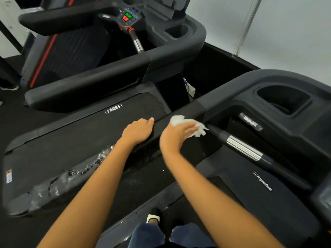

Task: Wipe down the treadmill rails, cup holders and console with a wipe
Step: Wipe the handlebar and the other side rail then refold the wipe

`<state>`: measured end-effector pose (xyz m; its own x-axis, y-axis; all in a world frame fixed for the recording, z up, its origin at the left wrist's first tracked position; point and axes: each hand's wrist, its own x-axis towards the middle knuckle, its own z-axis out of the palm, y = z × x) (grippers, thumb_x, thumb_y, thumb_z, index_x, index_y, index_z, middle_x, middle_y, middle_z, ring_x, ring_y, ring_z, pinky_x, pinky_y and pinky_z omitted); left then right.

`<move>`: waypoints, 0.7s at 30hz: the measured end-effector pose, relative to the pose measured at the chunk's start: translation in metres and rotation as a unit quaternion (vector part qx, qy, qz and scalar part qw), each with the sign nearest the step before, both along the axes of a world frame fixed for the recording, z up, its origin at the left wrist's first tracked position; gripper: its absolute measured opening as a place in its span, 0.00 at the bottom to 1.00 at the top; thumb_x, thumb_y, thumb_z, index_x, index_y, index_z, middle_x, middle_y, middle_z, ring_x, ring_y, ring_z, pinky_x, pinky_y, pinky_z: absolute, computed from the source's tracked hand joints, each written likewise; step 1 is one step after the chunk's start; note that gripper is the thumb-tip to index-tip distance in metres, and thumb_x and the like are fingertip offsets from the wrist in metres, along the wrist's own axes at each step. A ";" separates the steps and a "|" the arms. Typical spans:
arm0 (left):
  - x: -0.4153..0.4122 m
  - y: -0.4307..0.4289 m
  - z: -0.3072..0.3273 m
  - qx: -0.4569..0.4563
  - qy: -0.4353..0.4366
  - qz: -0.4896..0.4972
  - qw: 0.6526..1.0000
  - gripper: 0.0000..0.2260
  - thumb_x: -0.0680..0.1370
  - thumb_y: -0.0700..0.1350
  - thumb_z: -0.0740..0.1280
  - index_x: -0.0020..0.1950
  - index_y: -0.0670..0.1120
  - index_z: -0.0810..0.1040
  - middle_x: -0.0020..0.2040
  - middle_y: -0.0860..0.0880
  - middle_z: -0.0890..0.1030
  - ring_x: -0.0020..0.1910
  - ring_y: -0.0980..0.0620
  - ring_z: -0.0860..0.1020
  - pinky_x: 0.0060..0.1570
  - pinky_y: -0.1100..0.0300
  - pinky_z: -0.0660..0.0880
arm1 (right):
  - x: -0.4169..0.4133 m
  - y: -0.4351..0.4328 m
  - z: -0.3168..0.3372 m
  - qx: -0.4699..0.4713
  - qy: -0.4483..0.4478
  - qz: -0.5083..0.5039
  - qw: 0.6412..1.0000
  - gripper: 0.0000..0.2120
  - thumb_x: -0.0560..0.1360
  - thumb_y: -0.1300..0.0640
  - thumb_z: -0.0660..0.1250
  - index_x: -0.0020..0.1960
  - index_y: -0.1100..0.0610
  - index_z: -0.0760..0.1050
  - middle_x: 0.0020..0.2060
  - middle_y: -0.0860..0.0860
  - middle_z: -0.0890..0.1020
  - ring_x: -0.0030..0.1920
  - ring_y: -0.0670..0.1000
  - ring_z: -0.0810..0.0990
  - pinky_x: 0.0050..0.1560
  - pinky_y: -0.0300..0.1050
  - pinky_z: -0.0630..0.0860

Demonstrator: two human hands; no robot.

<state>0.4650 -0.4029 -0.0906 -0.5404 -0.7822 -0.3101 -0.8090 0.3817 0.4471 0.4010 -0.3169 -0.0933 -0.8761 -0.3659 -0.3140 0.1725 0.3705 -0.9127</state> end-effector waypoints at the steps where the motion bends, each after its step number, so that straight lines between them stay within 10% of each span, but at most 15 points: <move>1: 0.000 0.000 0.000 0.005 0.000 0.001 1.000 0.24 0.82 0.57 0.47 0.48 0.44 0.76 0.55 0.44 0.78 0.55 0.39 0.74 0.51 0.52 0.66 | 0.019 0.007 -0.005 -0.010 0.010 0.055 0.998 0.35 0.81 0.62 0.53 0.74 0.68 0.31 0.74 0.64 0.32 0.76 0.58 0.33 0.76 0.49 0.41; 10: 0.006 0.000 0.008 0.037 -0.006 0.000 0.999 0.26 0.83 0.59 0.47 0.52 0.41 0.76 0.52 0.43 0.78 0.48 0.44 0.73 0.50 0.54 0.65 | -0.128 -0.002 0.009 0.152 0.131 -0.012 0.980 0.35 0.81 0.57 0.55 0.75 0.71 0.37 0.74 0.70 0.39 0.76 0.65 0.40 0.76 0.52 0.41; 14: 0.006 0.001 0.004 0.022 0.019 0.008 1.000 0.25 0.83 0.57 0.49 0.43 0.41 0.75 0.45 0.44 0.79 0.46 0.43 0.75 0.47 0.53 0.67 | -0.052 0.002 -0.010 0.165 0.237 0.060 0.956 0.38 0.78 0.59 0.59 0.77 0.66 0.38 0.74 0.69 0.37 0.75 0.66 0.36 0.76 0.58 0.43; 17: 0.010 0.005 0.004 0.008 0.104 0.034 0.994 0.21 0.81 0.51 0.55 0.32 0.43 0.69 0.33 0.47 0.76 0.36 0.45 0.72 0.38 0.55 0.68 | 0.034 0.022 -0.027 0.161 0.361 0.245 0.885 0.40 0.76 0.56 0.61 0.78 0.63 0.41 0.76 0.65 0.39 0.75 0.65 0.35 0.74 0.59 0.40; 21: 0.025 0.018 0.008 -0.103 0.086 0.013 0.991 0.16 0.81 0.50 0.55 0.46 0.44 0.79 0.42 0.48 0.81 0.42 0.45 0.77 0.42 0.53 0.74 | -0.019 0.042 -0.027 0.173 0.574 0.346 0.722 0.35 0.72 0.55 0.55 0.78 0.57 0.53 0.77 0.56 0.56 0.77 0.56 0.51 0.74 0.57 0.50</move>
<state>0.4905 -0.3846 -0.0823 -0.5508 -0.8332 -0.0483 -0.7384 0.4595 0.4935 0.3819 -0.2753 -0.1200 -0.2782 -0.9138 0.2959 -0.9589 0.2465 -0.1404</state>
